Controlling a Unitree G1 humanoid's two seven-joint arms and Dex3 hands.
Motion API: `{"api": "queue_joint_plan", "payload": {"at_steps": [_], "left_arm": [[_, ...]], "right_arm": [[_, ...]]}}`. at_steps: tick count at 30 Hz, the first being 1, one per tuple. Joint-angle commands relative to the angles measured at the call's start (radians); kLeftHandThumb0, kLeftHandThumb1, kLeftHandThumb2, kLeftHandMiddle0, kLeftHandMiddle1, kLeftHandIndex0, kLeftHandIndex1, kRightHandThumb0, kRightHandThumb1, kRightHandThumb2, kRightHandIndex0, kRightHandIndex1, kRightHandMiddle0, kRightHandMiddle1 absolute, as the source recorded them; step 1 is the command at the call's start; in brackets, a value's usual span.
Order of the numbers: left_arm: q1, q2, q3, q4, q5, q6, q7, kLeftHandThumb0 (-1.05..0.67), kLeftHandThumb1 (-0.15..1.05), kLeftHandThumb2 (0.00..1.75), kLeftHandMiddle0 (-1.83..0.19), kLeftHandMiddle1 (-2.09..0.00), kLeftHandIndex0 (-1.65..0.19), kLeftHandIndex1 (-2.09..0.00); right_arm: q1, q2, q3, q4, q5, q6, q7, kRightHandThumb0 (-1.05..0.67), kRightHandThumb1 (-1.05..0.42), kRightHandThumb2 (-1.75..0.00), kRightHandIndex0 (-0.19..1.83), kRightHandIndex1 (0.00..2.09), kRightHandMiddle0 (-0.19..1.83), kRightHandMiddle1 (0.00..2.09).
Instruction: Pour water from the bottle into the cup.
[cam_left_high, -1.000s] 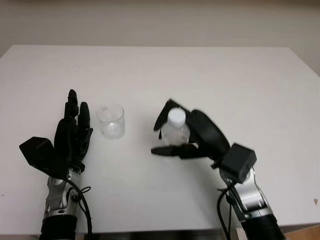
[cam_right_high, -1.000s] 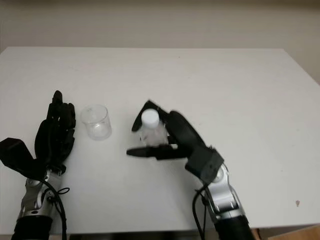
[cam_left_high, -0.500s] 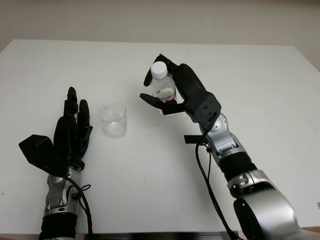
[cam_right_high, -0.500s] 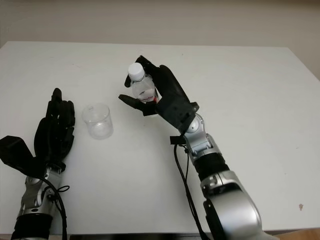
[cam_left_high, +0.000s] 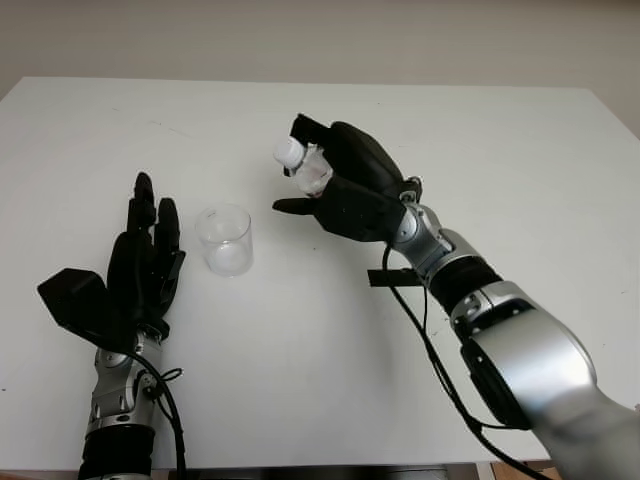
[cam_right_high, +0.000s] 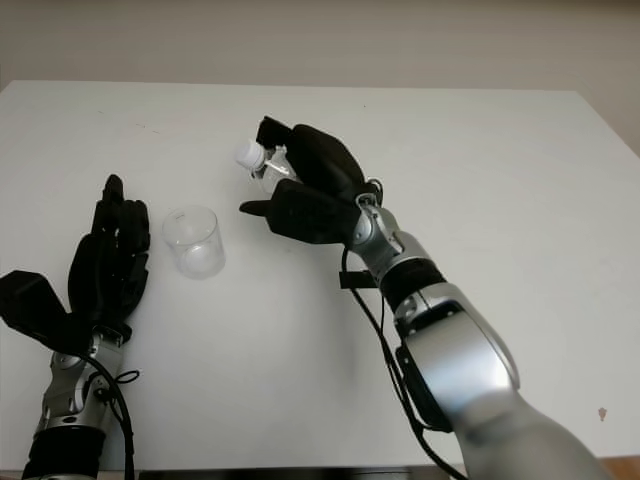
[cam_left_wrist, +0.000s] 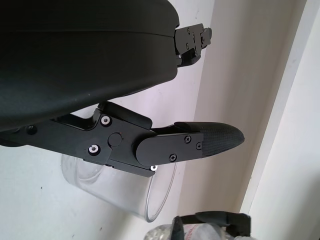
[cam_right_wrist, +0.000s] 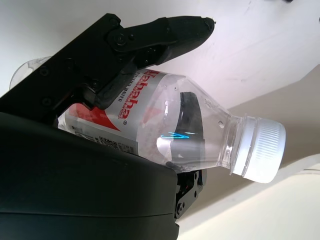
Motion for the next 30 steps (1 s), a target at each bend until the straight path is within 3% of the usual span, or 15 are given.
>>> {"api": "queue_joint_plan", "payload": {"at_steps": [1,5,13,15,20,25,30], "left_arm": [[-0.001,-0.001,0.001,0.013,-0.006,-0.009,-0.011,-0.71,1.05,0.48,0.16,-0.05,0.17,-0.05],[-0.002,-0.008,0.001,0.016,-0.003,-0.013,-0.002,-0.71,1.05,0.46,0.16,-0.05,0.16,-0.05],[0.004,-0.014,-0.004,0.014,0.0,-0.019,0.001,-0.7,1.05,0.48,0.16,-0.05,0.17,-0.05],[0.005,-0.015,-0.006,0.017,0.003,-0.024,0.001,-0.7,1.05,0.49,0.17,-0.05,0.17,-0.05],[0.007,-0.022,-0.005,0.024,0.0,-0.039,-0.002,-0.7,1.05,0.49,0.16,-0.06,0.16,-0.05],[0.011,-0.029,-0.006,0.022,-0.001,-0.04,0.002,-0.7,1.05,0.49,0.16,-0.06,0.16,-0.05],[0.013,-0.04,-0.008,0.022,-0.002,-0.043,0.008,-0.7,1.05,0.49,0.15,-0.06,0.16,-0.06]], "right_arm": [[-0.064,-0.012,0.026,0.015,-0.03,0.013,-0.029,-0.21,-0.85,-0.52,1.43,2.09,1.03,2.09],[-0.101,-0.013,0.103,0.039,-0.123,0.035,-0.134,-0.21,-0.87,-0.41,1.31,2.09,0.92,2.09],[-0.166,0.018,0.23,0.074,-0.255,0.11,-0.244,-0.25,-0.86,-0.4,1.32,2.09,0.72,2.09],[-0.178,0.026,0.255,0.079,-0.277,0.123,-0.262,-0.27,-0.91,-0.29,1.25,2.09,0.53,2.09],[-0.2,0.052,0.297,0.096,-0.304,0.126,-0.265,-0.26,-0.98,-0.14,1.09,2.09,0.29,2.09],[-0.215,0.078,0.333,0.113,-0.328,0.147,-0.254,-0.28,-1.01,-0.07,1.07,2.09,0.37,2.09],[-0.227,0.101,0.377,0.12,-0.364,0.174,-0.272,-0.29,-1.0,-0.06,0.97,2.09,0.26,2.09]]}}
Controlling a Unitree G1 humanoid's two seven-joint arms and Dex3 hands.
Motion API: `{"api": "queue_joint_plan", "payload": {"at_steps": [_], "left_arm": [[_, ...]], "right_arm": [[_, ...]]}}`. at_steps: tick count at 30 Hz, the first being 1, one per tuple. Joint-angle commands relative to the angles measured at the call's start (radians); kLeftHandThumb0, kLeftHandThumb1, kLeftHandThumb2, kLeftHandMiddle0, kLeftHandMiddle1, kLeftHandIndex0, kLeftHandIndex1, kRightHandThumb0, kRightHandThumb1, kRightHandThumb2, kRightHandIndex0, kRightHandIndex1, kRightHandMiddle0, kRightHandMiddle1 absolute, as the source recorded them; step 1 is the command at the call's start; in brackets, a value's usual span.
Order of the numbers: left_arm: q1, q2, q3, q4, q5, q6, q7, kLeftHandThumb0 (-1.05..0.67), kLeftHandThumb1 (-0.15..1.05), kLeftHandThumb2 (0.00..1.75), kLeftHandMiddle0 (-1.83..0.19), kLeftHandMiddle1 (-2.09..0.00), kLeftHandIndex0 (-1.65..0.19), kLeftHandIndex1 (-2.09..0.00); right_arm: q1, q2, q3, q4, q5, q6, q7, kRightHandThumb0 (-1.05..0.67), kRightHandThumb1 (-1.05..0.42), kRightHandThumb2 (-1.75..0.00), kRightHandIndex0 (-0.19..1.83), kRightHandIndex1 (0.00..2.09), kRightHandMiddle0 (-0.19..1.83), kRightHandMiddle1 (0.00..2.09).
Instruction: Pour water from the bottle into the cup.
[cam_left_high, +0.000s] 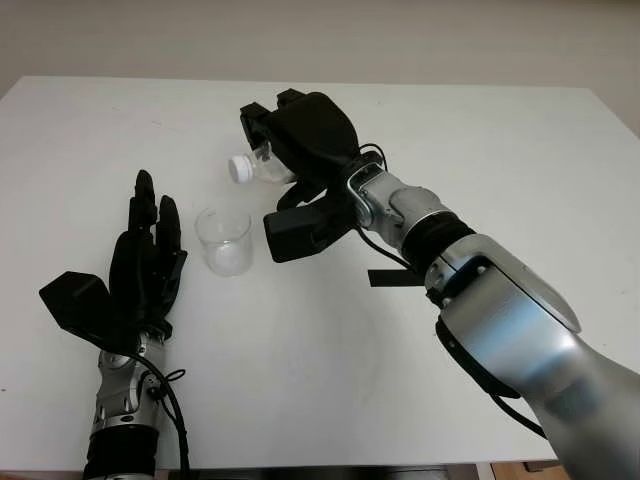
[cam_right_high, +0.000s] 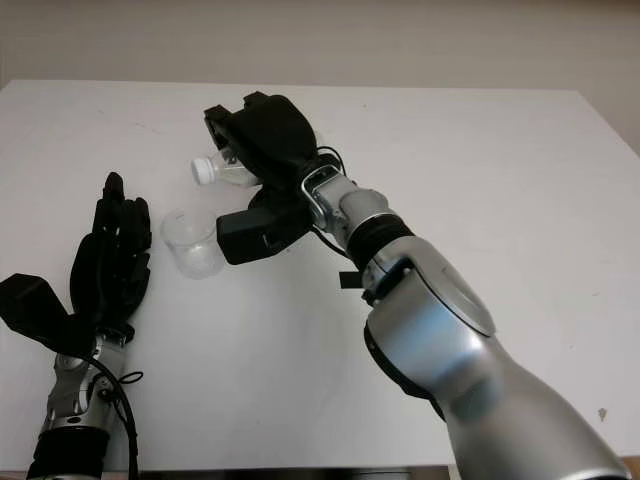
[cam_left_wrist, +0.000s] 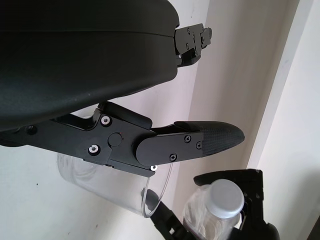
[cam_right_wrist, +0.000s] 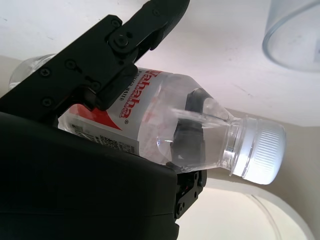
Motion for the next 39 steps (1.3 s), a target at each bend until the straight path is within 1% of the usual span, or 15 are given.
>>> {"api": "queue_joint_plan", "payload": {"at_steps": [1,3,4,7,8,10,15,20,21,23,26,29,32,35,39], "left_arm": [[0.014,-0.018,-0.006,0.013,-0.002,-0.002,0.003,-0.7,1.05,0.5,0.15,-0.05,0.16,-0.05],[0.013,-0.023,-0.006,0.017,0.0,-0.006,0.006,-0.7,1.05,0.5,0.16,-0.05,0.16,-0.05],[0.013,-0.025,-0.006,0.019,0.001,-0.008,0.008,-0.7,1.05,0.5,0.16,-0.05,0.16,-0.05],[0.012,-0.028,-0.006,0.025,0.003,-0.012,0.014,-0.71,1.05,0.49,0.16,-0.05,0.16,-0.05],[0.012,-0.028,-0.006,0.026,0.004,-0.014,0.016,-0.71,1.05,0.49,0.16,-0.05,0.16,-0.05],[0.013,-0.028,-0.007,0.028,0.004,-0.015,0.019,-0.72,1.05,0.48,0.16,-0.05,0.16,-0.05],[0.014,-0.029,-0.007,0.024,-0.002,-0.011,0.02,-0.71,1.05,0.48,0.16,-0.05,0.17,-0.05],[0.009,-0.031,-0.008,0.029,-0.003,-0.012,0.021,-0.71,1.05,0.47,0.15,-0.06,0.15,-0.06],[0.008,-0.031,-0.008,0.031,-0.004,-0.012,0.02,-0.71,1.05,0.47,0.16,-0.05,0.16,-0.06],[0.007,-0.031,-0.007,0.031,-0.005,-0.011,0.019,-0.71,1.05,0.47,0.16,-0.05,0.16,-0.05],[0.006,-0.03,-0.007,0.033,-0.004,-0.011,0.02,-0.71,1.05,0.47,0.16,-0.05,0.16,-0.05],[0.006,-0.028,-0.007,0.033,-0.004,-0.009,0.018,-0.71,1.05,0.48,0.16,-0.05,0.16,-0.06],[0.003,-0.028,-0.007,0.034,-0.005,-0.009,0.017,-0.71,1.05,0.48,0.16,-0.05,0.16,-0.05],[0.001,-0.026,-0.008,0.039,0.0,-0.012,0.018,-0.71,1.05,0.49,0.16,-0.05,0.16,-0.05],[-0.005,-0.025,-0.008,0.047,-0.001,-0.009,0.017,-0.72,1.05,0.48,0.17,-0.05,0.16,-0.05]], "right_arm": [[-0.05,0.01,0.02,0.0,-0.016,0.014,-0.012,-0.29,-1.0,-0.06,0.96,2.09,0.23,2.09],[-0.054,0.017,0.027,-0.001,-0.02,0.008,-0.009,-0.3,-1.0,-0.05,0.92,2.09,0.19,2.07],[-0.055,0.019,0.03,-0.001,-0.02,0.005,-0.009,-0.31,-0.97,-0.05,0.73,2.09,0.2,1.89],[-0.065,0.02,0.074,0.001,-0.057,0.008,-0.012,-0.36,-0.95,-0.06,0.58,2.09,0.29,1.5],[-0.069,0.019,0.101,0.002,-0.086,0.017,-0.026,-0.37,-0.95,-0.06,0.58,2.09,0.3,1.46],[-0.074,0.018,0.133,0.004,-0.119,0.027,-0.047,-0.36,-0.95,-0.05,0.69,2.09,0.32,1.66],[-0.079,0.02,0.205,0.01,-0.193,0.077,-0.1,-0.39,-0.95,-0.05,0.83,2.09,0.33,1.74],[-0.086,0.015,0.233,0.01,-0.22,0.085,-0.134,-0.36,-0.99,-0.06,0.79,2.09,0.26,1.8],[-0.088,0.014,0.242,0.01,-0.229,0.091,-0.148,-0.38,-1.0,-0.06,0.82,2.09,0.25,1.89],[-0.09,0.012,0.253,0.01,-0.24,0.096,-0.169,-0.4,-1.01,-0.06,0.87,2.09,0.17,1.84],[-0.094,0.011,0.267,0.013,-0.252,0.097,-0.18,-0.4,-1.01,-0.05,0.91,2.09,0.19,1.64],[-0.096,0.008,0.266,0.014,-0.246,0.082,-0.183,-0.38,-1.0,-0.05,0.92,2.09,0.21,1.8],[-0.098,0.006,0.265,0.014,-0.245,0.086,-0.182,-0.35,-1.02,-0.06,0.73,2.09,0.25,1.64],[-0.096,0.007,0.261,0.014,-0.24,0.091,-0.184,-0.38,-1.02,-0.05,0.8,2.09,0.27,1.79],[-0.095,0.008,0.263,0.014,-0.242,0.098,-0.184,-0.41,-1.01,-0.05,0.83,2.09,0.24,1.79]]}}
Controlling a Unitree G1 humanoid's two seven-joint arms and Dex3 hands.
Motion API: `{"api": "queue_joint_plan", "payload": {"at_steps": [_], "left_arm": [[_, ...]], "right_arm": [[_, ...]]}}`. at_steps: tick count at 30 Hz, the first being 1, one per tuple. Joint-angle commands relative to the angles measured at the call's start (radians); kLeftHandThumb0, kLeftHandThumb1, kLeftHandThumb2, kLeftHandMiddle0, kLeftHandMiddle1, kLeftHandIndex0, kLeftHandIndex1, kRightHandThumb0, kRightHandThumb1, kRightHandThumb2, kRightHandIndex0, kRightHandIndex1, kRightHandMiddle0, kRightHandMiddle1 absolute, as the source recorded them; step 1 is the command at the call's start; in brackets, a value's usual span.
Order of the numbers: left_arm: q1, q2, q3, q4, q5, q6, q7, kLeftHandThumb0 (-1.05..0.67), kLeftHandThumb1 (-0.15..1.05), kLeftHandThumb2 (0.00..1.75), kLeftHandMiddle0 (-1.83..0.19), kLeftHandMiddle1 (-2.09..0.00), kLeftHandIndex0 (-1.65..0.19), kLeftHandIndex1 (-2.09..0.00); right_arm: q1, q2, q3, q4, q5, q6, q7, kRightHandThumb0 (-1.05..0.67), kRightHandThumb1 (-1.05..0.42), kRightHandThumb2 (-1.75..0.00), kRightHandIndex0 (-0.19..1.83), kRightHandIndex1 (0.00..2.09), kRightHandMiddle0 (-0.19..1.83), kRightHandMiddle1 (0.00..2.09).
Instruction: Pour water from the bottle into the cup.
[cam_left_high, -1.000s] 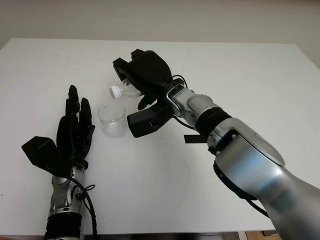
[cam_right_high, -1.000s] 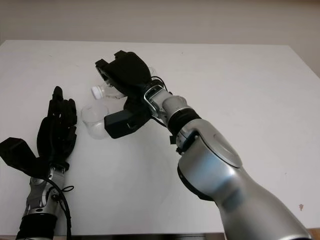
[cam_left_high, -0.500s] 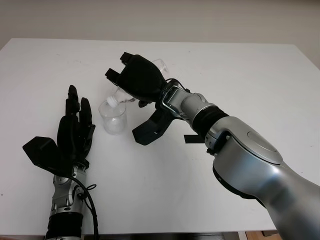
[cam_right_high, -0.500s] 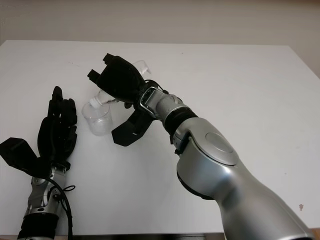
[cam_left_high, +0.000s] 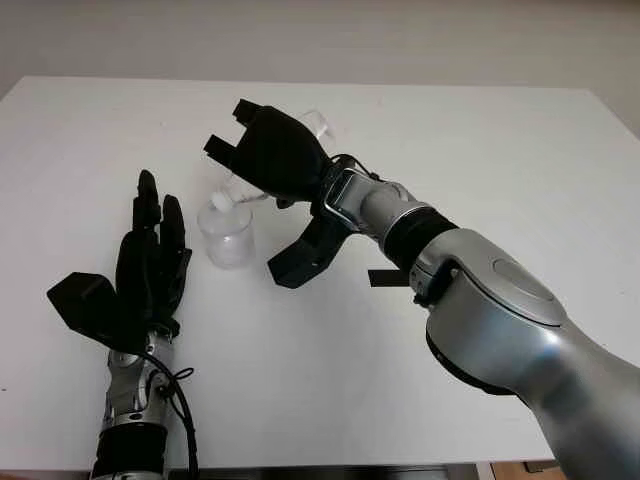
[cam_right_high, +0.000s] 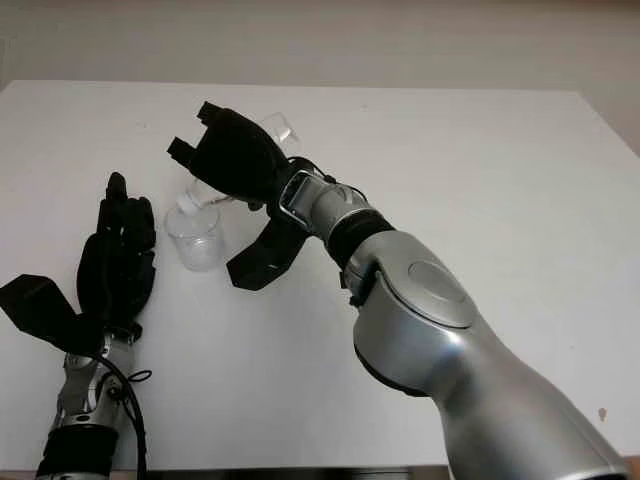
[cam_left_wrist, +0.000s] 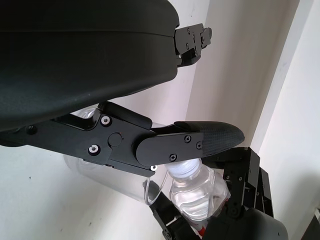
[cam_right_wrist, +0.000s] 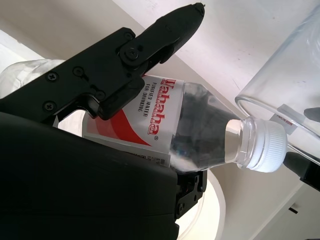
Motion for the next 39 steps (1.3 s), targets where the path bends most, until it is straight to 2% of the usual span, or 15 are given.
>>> {"api": "queue_joint_plan", "payload": {"at_steps": [1,2,3,4,8,15,19,21,28,31,32,35,37,38,39], "left_arm": [[0.01,-0.007,-0.002,0.027,0.001,0.005,-0.002,-0.72,1.05,0.48,0.17,-0.05,0.16,-0.05],[0.008,-0.007,-0.001,0.03,0.0,0.005,-0.003,-0.72,1.05,0.48,0.17,-0.05,0.16,-0.06],[0.006,-0.007,-0.001,0.032,-0.001,0.004,-0.004,-0.73,1.05,0.48,0.17,-0.05,0.16,-0.06],[0.006,-0.007,0.0,0.033,-0.002,0.004,-0.004,-0.73,1.05,0.47,0.17,-0.05,0.16,-0.05],[0.002,-0.006,0.001,0.034,0.0,0.009,0.001,-0.72,1.05,0.47,0.17,-0.05,0.16,-0.05],[-0.002,0.0,0.002,0.049,0.001,-0.004,-0.012,-0.72,1.05,0.48,0.18,-0.05,0.16,-0.05],[-0.005,0.002,0.004,0.056,-0.002,-0.011,-0.019,-0.72,1.05,0.49,0.18,-0.05,0.17,-0.05],[-0.006,0.003,0.004,0.059,-0.002,-0.012,-0.02,-0.72,1.05,0.49,0.18,-0.05,0.17,-0.05],[-0.006,0.004,0.004,0.059,0.0,-0.012,-0.016,-0.72,1.05,0.48,0.18,-0.06,0.17,-0.05],[-0.005,0.003,0.005,0.056,-0.001,-0.009,-0.014,-0.72,1.05,0.49,0.18,-0.06,0.16,-0.05],[-0.004,0.003,0.005,0.055,-0.001,-0.009,-0.013,-0.72,1.05,0.49,0.17,-0.06,0.16,-0.06],[0.0,0.004,0.006,0.052,-0.005,-0.007,-0.017,-0.72,1.05,0.48,0.17,-0.06,0.16,-0.05],[0.003,0.006,0.006,0.047,-0.007,-0.006,-0.022,-0.72,1.05,0.47,0.18,-0.05,0.17,-0.05],[0.005,0.007,0.006,0.045,-0.005,-0.007,-0.02,-0.72,1.05,0.47,0.18,-0.05,0.17,-0.05],[0.006,0.007,0.006,0.043,-0.008,-0.005,-0.022,-0.71,1.05,0.47,0.18,-0.05,0.17,-0.05]], "right_arm": [[-0.037,-0.01,-0.003,-0.001,0.004,0.011,-0.015,-0.41,-1.01,-0.05,0.83,2.09,0.24,1.8],[-0.036,-0.011,-0.006,-0.001,0.008,0.006,-0.022,-0.41,-1.0,-0.05,0.84,2.09,0.24,1.78],[-0.036,-0.012,-0.007,-0.001,0.008,0.003,-0.028,-0.4,-1.0,-0.05,0.82,2.09,0.22,1.64],[-0.036,-0.013,-0.011,-0.001,0.013,-0.003,-0.031,-0.4,-1.0,-0.05,0.83,2.09,0.22,1.59],[-0.038,-0.016,-0.014,0.001,0.019,-0.012,-0.04,-0.42,-0.99,-0.05,0.86,2.09,0.22,1.64],[-0.04,-0.022,-0.002,0.001,0.006,-0.005,-0.08,-0.45,-1.0,-0.05,0.96,2.09,0.25,2.01],[-0.042,-0.029,0.009,0.003,-0.006,-0.006,-0.128,-0.45,-1.02,-0.06,1.04,2.09,0.31,2.08],[-0.042,-0.031,0.012,0.004,-0.009,-0.007,-0.146,-0.45,-1.02,-0.05,1.03,2.09,0.23,2.01],[-0.044,-0.04,0.033,0.009,-0.029,0.012,-0.165,-0.47,-1.02,-0.05,1.15,2.09,0.29,2.09],[-0.034,-0.039,-0.018,0.007,0.024,-0.006,-0.138,-0.43,-1.0,-0.05,1.14,2.09,0.28,2.09],[-0.027,-0.04,-0.054,0.003,0.065,-0.035,-0.133,-0.42,-0.99,-0.05,1.13,2.09,0.25,2.02],[-0.003,-0.052,-0.164,-0.009,0.191,-0.135,-0.119,-0.37,-0.93,-0.05,1.1,2.09,0.35,1.76],[0.009,-0.058,-0.216,-0.013,0.247,-0.157,-0.101,-0.34,-0.96,-0.06,1.08,2.09,0.33,1.97],[0.014,-0.062,-0.235,-0.016,0.266,-0.162,-0.105,-0.33,-0.97,-0.06,1.1,2.09,0.4,2.03],[0.019,-0.065,-0.258,-0.018,0.291,-0.17,-0.093,-0.3,-1.0,-0.07,1.18,2.09,0.55,2.07]]}}
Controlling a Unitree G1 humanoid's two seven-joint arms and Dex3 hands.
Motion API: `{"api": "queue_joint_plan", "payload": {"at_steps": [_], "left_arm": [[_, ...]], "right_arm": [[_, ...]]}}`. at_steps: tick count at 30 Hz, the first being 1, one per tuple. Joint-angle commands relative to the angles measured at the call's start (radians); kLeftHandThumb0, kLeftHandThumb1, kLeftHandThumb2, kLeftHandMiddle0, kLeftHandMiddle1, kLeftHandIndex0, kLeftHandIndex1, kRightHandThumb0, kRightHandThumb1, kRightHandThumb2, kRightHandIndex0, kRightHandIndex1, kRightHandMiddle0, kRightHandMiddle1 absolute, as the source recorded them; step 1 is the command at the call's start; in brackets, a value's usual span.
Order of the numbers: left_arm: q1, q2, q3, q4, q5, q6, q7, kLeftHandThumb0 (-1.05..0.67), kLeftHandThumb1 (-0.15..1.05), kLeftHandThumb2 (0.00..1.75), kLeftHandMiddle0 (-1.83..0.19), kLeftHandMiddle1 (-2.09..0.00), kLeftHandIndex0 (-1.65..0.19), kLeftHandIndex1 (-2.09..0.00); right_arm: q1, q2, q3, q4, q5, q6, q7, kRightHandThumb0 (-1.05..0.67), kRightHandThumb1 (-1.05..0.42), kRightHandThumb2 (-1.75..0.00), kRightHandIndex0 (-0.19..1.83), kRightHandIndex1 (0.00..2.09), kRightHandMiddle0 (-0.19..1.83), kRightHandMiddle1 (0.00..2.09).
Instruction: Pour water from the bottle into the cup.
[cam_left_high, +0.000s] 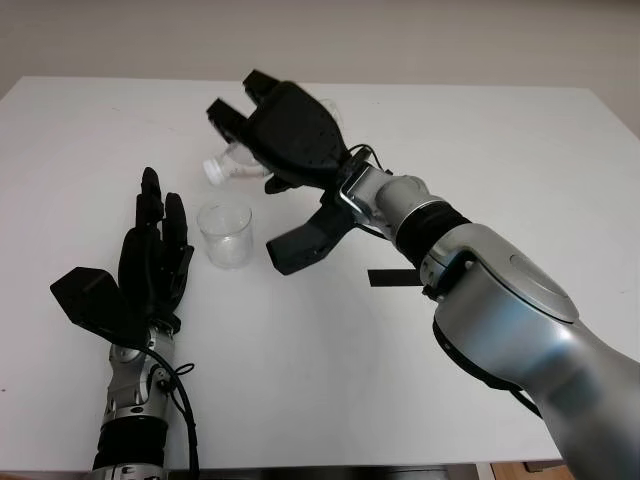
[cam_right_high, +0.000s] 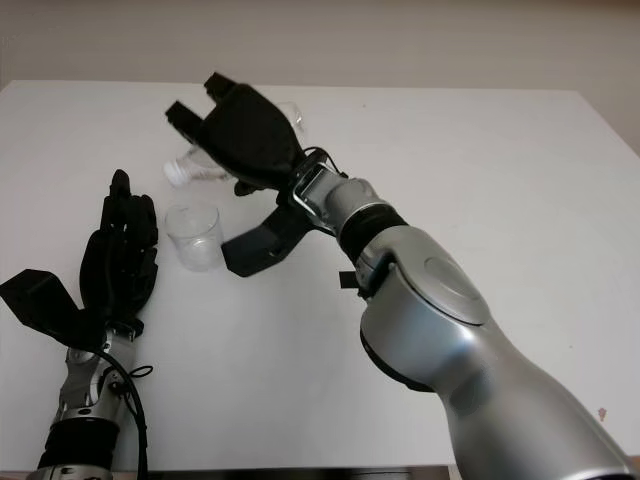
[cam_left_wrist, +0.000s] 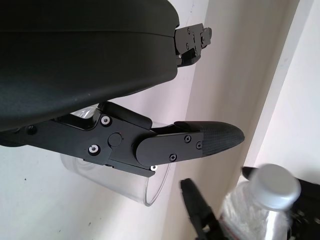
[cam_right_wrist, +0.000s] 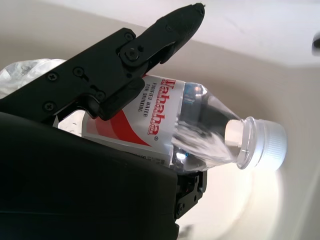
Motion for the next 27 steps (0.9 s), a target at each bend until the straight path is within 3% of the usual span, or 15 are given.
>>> {"api": "queue_joint_plan", "payload": {"at_steps": [1,4,6,7,12,18,21,27], "left_arm": [[0.029,-0.001,0.007,0.007,-0.007,0.007,-0.005,-0.71,1.05,0.47,0.18,-0.05,0.17,-0.05],[0.03,0.002,0.006,0.005,-0.006,0.015,-0.007,-0.71,1.05,0.48,0.18,-0.05,0.16,-0.05],[0.03,0.004,0.006,0.002,-0.006,0.021,-0.006,-0.71,1.05,0.48,0.18,-0.05,0.16,-0.06],[0.03,0.007,0.005,0.004,-0.005,0.021,-0.01,-0.71,1.05,0.48,0.18,-0.05,0.16,-0.05],[0.025,0.013,0.007,0.003,-0.008,0.034,-0.015,-0.71,1.05,0.48,0.18,-0.05,0.16,-0.05],[0.024,0.013,0.009,-0.006,-0.008,0.046,-0.011,-0.71,1.05,0.47,0.18,-0.05,0.16,-0.06],[0.028,0.017,0.008,-0.016,-0.003,0.053,-0.013,-0.71,1.05,0.48,0.18,-0.05,0.17,-0.05],[0.029,0.017,0.011,-0.02,-0.007,0.062,-0.017,-0.72,1.05,0.48,0.17,-0.06,0.16,-0.06]], "right_arm": [[0.016,-0.022,-0.045,-0.021,0.042,-0.016,0.013,-0.29,-1.02,-0.08,1.24,2.09,0.65,2.08],[0.043,-0.026,-0.142,-0.028,0.142,-0.034,0.058,-0.25,-1.0,-0.22,1.46,2.09,0.95,2.09],[0.063,-0.031,-0.197,-0.036,0.201,-0.059,0.076,-0.24,-0.8,-0.61,1.59,2.09,1.17,2.09],[0.073,-0.034,-0.225,-0.04,0.231,-0.077,0.094,-0.23,-0.76,-0.68,1.62,2.09,1.21,2.09],[0.114,-0.049,-0.319,-0.057,0.325,-0.122,0.176,-0.19,-0.86,-0.48,1.58,2.09,1.25,2.09],[0.17,-0.032,-0.487,-0.09,0.521,-0.149,0.357,-0.2,-0.84,-0.56,1.68,2.09,1.41,2.09],[0.21,-0.025,-0.6,-0.127,0.669,-0.148,0.513,-0.19,-0.86,-0.55,1.61,2.09,1.42,2.09],[0.284,-0.028,-0.815,-0.278,0.979,0.063,0.856,-0.22,-1.0,-0.38,1.56,2.09,1.41,2.09]]}}
